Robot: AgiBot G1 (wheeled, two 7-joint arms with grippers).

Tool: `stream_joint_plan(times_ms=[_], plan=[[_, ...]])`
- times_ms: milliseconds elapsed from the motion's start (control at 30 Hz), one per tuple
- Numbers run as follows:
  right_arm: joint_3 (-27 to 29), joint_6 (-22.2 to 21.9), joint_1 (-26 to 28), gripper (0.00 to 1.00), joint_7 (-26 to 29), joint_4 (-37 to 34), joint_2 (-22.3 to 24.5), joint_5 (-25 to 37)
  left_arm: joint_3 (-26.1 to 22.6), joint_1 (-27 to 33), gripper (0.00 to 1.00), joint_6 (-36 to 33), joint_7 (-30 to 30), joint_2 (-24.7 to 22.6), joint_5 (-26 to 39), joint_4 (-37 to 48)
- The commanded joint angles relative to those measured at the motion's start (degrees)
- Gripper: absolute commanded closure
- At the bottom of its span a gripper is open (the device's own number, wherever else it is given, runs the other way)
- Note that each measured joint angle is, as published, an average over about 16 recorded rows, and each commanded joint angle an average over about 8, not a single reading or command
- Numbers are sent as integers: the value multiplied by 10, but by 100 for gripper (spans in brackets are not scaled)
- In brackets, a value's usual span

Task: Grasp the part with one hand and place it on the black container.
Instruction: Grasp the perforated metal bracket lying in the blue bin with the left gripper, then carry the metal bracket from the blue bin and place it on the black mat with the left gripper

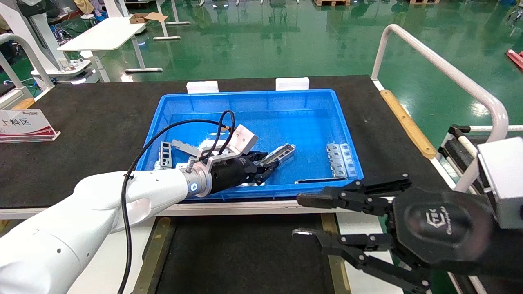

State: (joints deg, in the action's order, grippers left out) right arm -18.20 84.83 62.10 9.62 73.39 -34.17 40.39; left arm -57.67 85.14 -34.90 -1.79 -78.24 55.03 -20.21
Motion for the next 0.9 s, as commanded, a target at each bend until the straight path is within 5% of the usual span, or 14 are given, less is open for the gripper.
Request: stream_joint_plan(times_ms=[33,900], plan=[[0,0,0,100,0,0,0,0,-6,0,100,1,1,0,-7,0],[-1,0,0,100,0,0,0,0,-23,40,100,26,22,4,-127,0]])
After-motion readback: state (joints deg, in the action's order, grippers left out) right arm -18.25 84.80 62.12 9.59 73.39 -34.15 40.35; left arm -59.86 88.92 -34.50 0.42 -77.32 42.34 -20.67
